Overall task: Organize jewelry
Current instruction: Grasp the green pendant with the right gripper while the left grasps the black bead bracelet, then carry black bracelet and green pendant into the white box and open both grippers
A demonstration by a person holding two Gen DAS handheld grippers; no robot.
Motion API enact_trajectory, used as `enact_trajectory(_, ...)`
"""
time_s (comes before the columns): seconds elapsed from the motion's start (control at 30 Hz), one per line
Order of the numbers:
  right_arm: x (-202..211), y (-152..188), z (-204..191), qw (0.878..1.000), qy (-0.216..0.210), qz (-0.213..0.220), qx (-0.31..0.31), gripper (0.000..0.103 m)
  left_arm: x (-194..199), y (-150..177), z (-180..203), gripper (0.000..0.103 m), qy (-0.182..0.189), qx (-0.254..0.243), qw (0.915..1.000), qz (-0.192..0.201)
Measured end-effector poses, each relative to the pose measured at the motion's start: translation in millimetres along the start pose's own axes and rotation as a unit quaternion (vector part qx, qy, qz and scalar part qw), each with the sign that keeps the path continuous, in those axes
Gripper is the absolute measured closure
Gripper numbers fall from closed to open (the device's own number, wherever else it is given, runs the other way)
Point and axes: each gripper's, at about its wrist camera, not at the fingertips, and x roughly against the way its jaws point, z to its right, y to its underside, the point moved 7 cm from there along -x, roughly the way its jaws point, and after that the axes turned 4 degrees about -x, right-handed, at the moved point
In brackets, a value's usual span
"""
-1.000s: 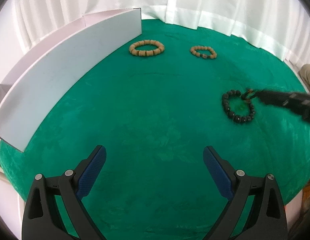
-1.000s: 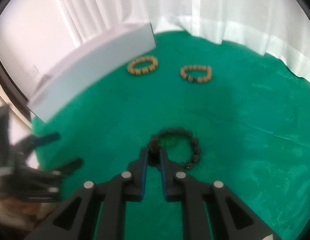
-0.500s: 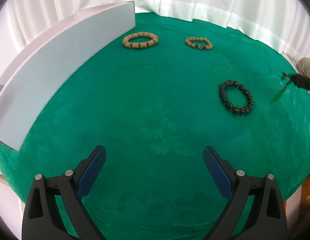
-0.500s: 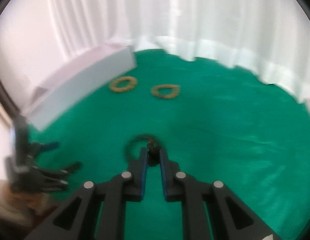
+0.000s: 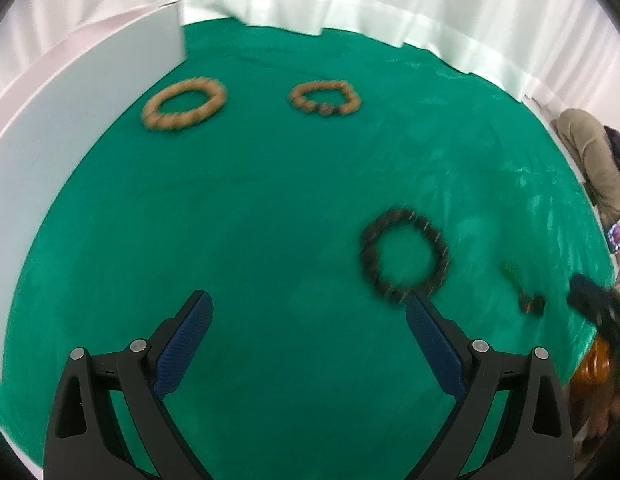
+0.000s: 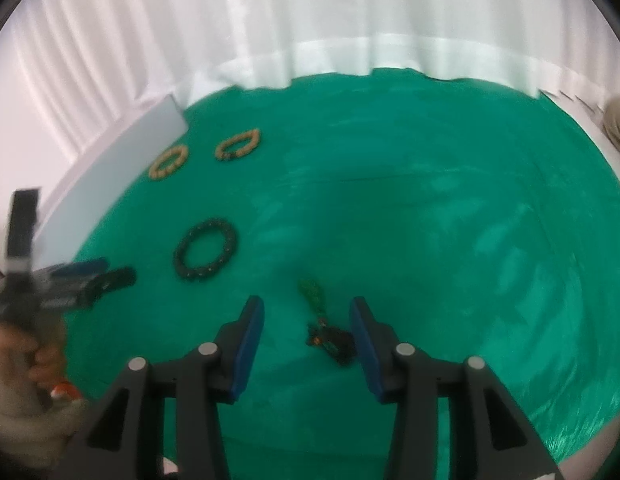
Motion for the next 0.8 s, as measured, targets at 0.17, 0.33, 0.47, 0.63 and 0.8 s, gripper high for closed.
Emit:
enact_trajectory(0.17,24,-7,7,1.0,0.003,0.024,-0.008,0.058,-35,-7,24,0.028,-0.029,-0.042,0.9972,-0.055)
enact_trajectory(0.33,44,-25,33,0.999,0.02,0.035,-0.03,0.055,-31,-3,38,0.089,-0.036,-0.075,0.996,-0.035)
enact_trajectory(0.47,20,-16,33,0.999,0.028,-0.029,0.005,0.055,-25,-5,43,0.093,-0.007,-0.072,0.9965,-0.042)
enact_trajectory(0.63,-25,15,6,0.991,0.024,-0.1,0.083,0.055,1,-14,31,0.093,0.063,-0.016,0.9974,-0.032)
enact_trajectory(0.8,-51,23,-1,0.988,0.037,-0.111,0.096,0.07,31,-15,18,0.093,0.099,0.021,0.9947,-0.021)
